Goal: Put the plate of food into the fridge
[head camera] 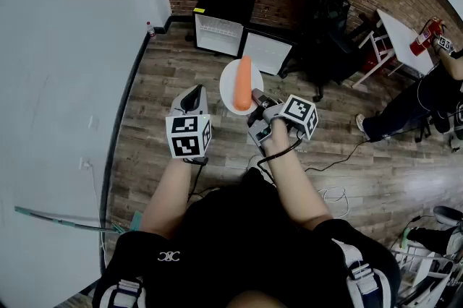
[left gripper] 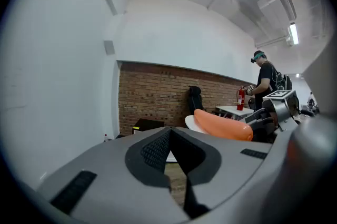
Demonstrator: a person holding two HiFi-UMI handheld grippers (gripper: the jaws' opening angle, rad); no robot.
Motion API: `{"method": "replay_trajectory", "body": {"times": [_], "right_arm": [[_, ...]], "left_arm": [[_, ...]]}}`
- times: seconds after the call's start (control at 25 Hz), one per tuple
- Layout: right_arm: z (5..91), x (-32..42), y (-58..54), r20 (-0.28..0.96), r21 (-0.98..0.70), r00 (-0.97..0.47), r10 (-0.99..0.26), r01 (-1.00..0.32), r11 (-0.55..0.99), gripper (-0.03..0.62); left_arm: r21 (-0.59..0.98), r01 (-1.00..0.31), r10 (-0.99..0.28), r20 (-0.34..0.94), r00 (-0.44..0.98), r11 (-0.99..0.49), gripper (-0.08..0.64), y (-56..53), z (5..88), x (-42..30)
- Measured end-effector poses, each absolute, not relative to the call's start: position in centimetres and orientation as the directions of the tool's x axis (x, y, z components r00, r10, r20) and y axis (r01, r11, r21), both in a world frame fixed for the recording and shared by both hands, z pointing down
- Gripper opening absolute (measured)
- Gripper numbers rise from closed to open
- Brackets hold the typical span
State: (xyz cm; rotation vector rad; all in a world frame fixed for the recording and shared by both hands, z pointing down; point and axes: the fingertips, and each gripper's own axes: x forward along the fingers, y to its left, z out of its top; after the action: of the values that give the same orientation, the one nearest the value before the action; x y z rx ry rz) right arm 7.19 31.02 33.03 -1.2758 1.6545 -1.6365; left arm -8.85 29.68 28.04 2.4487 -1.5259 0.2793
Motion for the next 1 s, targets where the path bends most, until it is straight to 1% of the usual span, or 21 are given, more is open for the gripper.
{"method": "replay_trajectory", "body": {"times": [0.28,0.48,0.8,1.0], "right_arm": [[33.6,7.7,29.4,0.266,-0.951,-0.440,-0.858,-0.264,-0.160,0.035],[34.3,9.3,26.7,0.275,-0.951,-0.458,-0.845,-0.257,-0.170,0.037],[33.6,13.9,21.1,0.251,-0.957,-0.481,-0.840,-0.254,-0.140,0.037],[33.5,18.0,18.1,0.248,-0.959,-0.487,-0.838,-0.248,-0.140,0.037]], "left_arm": [[0.105,-0.899,-0.851,0.293,0.437,-0.425,-0.003,27.9,28.5,-8.3],[0.164,-0.906,-0.856,0.296,0.423,-0.391,-0.003,25.1,28.7,-7.3],[0.120,-0.921,-0.871,0.299,0.390,-0.371,-0.003,20.2,27.9,-3.1],[0.097,-0.925,-0.870,0.316,0.378,-0.367,-0.003,17.5,28.2,1.4]]}}
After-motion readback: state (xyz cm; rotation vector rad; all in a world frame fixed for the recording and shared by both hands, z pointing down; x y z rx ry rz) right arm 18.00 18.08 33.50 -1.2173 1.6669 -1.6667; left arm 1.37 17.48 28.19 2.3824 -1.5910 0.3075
